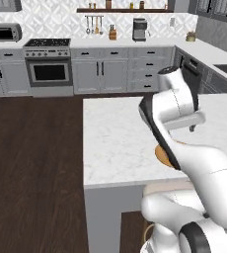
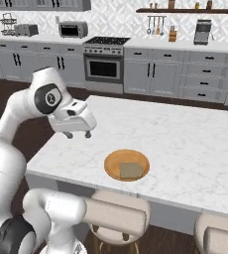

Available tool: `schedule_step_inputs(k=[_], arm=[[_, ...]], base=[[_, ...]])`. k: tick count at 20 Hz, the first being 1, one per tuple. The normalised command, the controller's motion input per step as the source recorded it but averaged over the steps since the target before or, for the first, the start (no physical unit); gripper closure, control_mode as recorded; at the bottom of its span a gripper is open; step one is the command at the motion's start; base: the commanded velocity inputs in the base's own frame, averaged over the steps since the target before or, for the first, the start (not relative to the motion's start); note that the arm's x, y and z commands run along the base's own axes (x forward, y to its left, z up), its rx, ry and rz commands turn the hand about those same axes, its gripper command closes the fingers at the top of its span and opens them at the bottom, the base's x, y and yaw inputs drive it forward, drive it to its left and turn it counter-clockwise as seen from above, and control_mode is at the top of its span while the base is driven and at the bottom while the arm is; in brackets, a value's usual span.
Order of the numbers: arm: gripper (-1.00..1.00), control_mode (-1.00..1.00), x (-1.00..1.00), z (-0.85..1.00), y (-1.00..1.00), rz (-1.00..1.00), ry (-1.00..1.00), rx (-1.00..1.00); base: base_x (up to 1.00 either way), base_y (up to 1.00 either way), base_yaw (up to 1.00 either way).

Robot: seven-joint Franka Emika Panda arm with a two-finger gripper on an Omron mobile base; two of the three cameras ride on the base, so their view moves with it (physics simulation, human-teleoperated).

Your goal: Start the toaster. Once the lever pops up, take the bread to the plate on the dining counter.

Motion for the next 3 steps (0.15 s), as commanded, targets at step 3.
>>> schedule_step_inputs(k=[3], arm=[[-1.00,-1.00,-0.95,0.40,0.18,0.15,0.04,-0.02]], base=[[0.00,0.00,0.00]])
